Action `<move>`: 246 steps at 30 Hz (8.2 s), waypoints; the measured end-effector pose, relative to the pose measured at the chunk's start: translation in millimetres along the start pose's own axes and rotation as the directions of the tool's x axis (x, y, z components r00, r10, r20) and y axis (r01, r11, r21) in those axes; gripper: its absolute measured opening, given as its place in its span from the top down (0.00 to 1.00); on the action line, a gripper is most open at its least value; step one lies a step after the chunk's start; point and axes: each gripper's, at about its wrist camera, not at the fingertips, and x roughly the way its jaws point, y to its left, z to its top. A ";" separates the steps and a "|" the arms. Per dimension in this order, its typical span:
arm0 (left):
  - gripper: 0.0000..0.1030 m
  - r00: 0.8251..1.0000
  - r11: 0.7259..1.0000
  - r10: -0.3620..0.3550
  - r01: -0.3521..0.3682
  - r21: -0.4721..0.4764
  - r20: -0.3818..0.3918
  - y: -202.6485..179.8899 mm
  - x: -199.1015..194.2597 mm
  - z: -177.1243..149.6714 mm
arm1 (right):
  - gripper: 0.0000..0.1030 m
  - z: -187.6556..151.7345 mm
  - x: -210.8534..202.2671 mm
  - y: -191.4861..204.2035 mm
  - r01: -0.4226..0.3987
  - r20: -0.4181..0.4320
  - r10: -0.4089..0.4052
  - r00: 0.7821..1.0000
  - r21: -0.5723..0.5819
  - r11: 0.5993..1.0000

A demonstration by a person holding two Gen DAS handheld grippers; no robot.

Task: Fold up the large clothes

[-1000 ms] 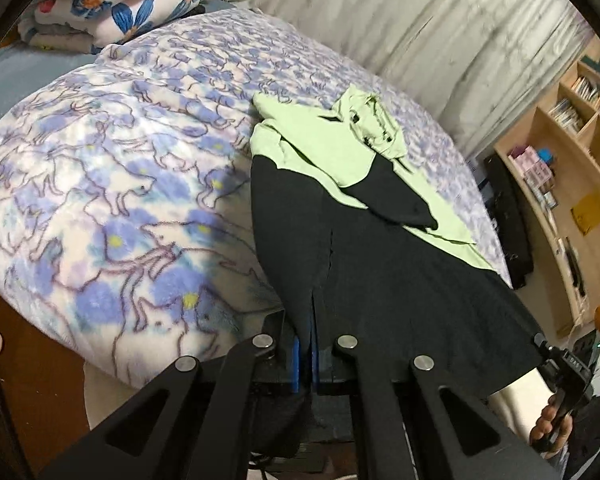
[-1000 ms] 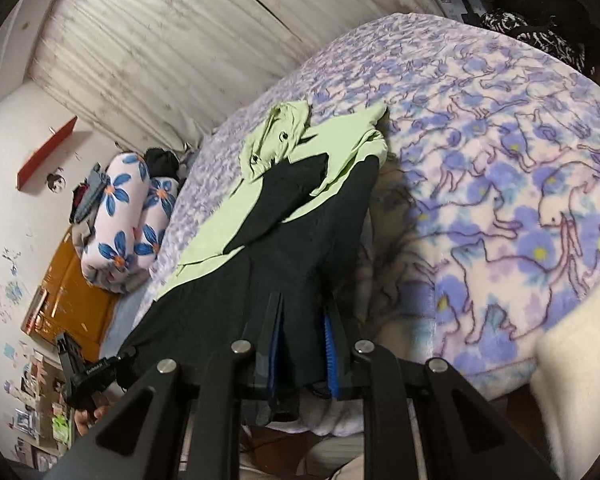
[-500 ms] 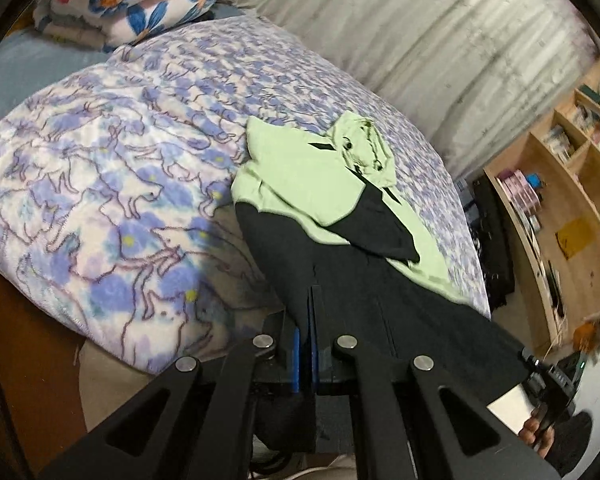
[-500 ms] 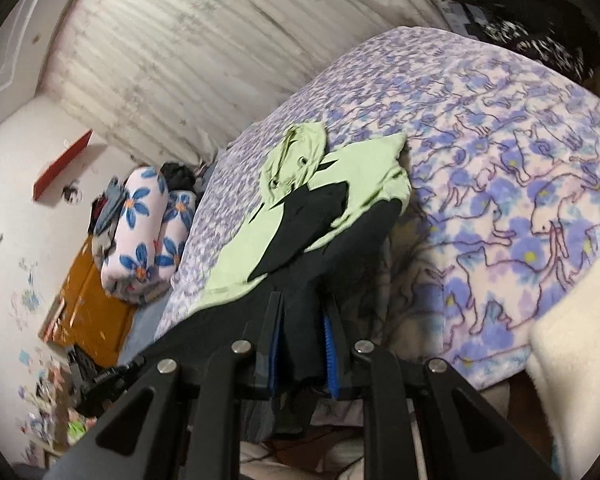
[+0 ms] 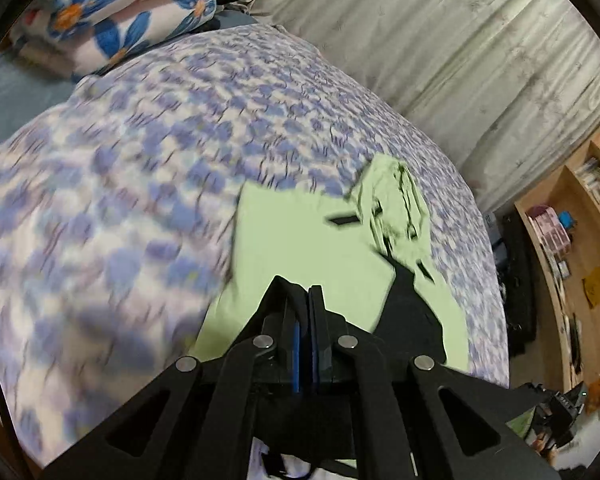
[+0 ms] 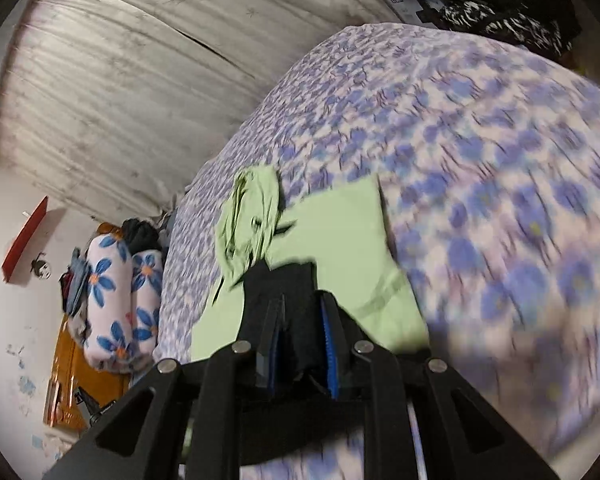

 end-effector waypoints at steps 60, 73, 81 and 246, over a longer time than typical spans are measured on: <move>0.96 0.956 0.891 0.274 -0.294 0.345 0.107 -41.6 158.2 80.5 | 0.89 50.1 154.7 66.1 0.357 0.255 -0.263 0.930 -0.465 0.811; 0.85 0.893 0.849 0.448 -0.443 0.289 0.055 -13.1 271.2 85.5 | 0.78 67.1 309.1 13.6 0.479 0.037 -0.503 0.863 -0.375 0.794; 0.74 0.883 0.836 0.441 -0.470 0.282 0.162 -30.8 238.5 84.3 | 0.74 67.2 256.4 33.3 0.405 0.108 -0.391 0.914 -0.283 0.870; 0.28 0.894 0.863 0.400 -0.442 0.245 0.202 -30.8 20.6 -44.9 | 0.71 -66.3 78.7 38.4 0.372 0.068 -0.372 0.926 -0.340 0.864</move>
